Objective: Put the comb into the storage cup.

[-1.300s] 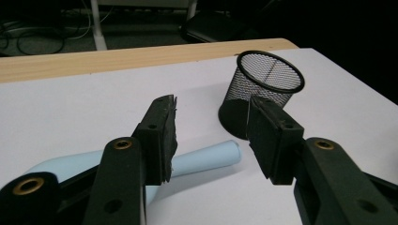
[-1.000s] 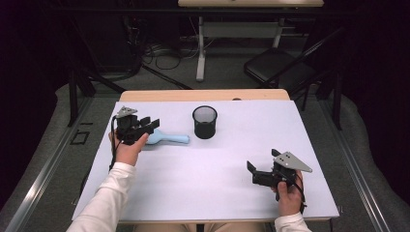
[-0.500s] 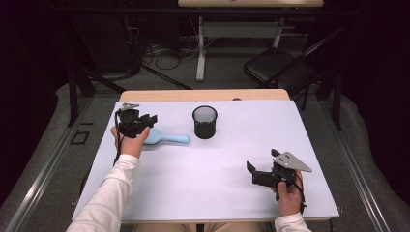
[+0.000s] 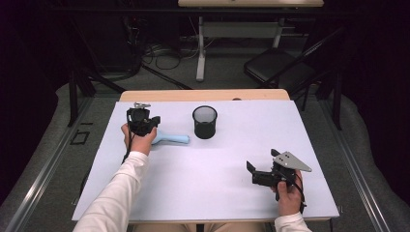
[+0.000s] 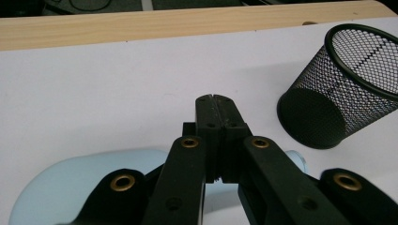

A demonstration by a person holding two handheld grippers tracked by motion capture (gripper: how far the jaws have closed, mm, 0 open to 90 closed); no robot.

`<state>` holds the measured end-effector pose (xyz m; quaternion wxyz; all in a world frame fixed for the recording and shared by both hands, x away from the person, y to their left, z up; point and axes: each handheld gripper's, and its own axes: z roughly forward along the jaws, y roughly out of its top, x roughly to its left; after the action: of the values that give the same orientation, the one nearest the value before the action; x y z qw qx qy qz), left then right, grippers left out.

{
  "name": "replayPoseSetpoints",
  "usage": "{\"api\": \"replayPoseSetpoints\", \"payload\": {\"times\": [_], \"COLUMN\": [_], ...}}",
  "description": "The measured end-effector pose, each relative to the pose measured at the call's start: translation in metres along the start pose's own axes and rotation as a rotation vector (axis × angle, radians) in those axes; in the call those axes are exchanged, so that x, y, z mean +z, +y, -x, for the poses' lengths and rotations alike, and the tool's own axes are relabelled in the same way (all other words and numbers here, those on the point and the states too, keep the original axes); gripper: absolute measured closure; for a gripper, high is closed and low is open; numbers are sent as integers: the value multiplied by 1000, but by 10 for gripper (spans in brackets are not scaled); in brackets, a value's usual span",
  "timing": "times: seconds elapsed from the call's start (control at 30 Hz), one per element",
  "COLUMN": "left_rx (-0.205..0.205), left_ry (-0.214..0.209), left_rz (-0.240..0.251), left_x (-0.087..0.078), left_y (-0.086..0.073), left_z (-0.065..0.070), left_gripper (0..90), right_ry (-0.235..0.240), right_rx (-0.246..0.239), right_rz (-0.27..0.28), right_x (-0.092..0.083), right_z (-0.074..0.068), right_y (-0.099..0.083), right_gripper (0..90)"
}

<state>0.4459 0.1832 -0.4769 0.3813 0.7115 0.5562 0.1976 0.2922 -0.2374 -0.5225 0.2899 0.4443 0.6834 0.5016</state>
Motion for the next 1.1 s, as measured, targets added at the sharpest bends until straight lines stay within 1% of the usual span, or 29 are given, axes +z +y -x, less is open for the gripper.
{"api": "replayPoseSetpoints", "payload": {"times": [0.07,0.17,0.2,0.3,0.43,0.53,0.57,0.6,0.77,1.1], "left_rx": [-5,-1,1,2,-10,-5,-2,0,-14,-20], "left_ry": [-2,4,3,6,7,11,16,16,17,23], "left_rz": [-9,-20,-36,-49,-64,-77,-86,-90,-102,-130], "left_x": [3,6,9,14,22,25,29,30,37,50], "left_y": [0,0,0,-1,-2,-3,-3,-4,-5,-9], "left_z": [1,3,5,8,11,12,14,14,15,21], "left_gripper": [900,900,900,900,900,900,900,900,900,900], "right_ry": [2,3,4,5,6,7,8,8,9,17], "right_rx": [4,4,6,3,2,1,1,-2,2,-2], "right_rz": [-2,-5,-4,-4,-4,0,1,-1,-3,-10], "right_x": [0,0,0,0,0,0,0,0,0,1], "right_z": [0,0,0,0,0,0,0,1,2,0], "right_y": [0,0,0,0,0,0,0,0,0,-1], "right_gripper": [0,0,0,0,0,0,0,0,0,0]}}
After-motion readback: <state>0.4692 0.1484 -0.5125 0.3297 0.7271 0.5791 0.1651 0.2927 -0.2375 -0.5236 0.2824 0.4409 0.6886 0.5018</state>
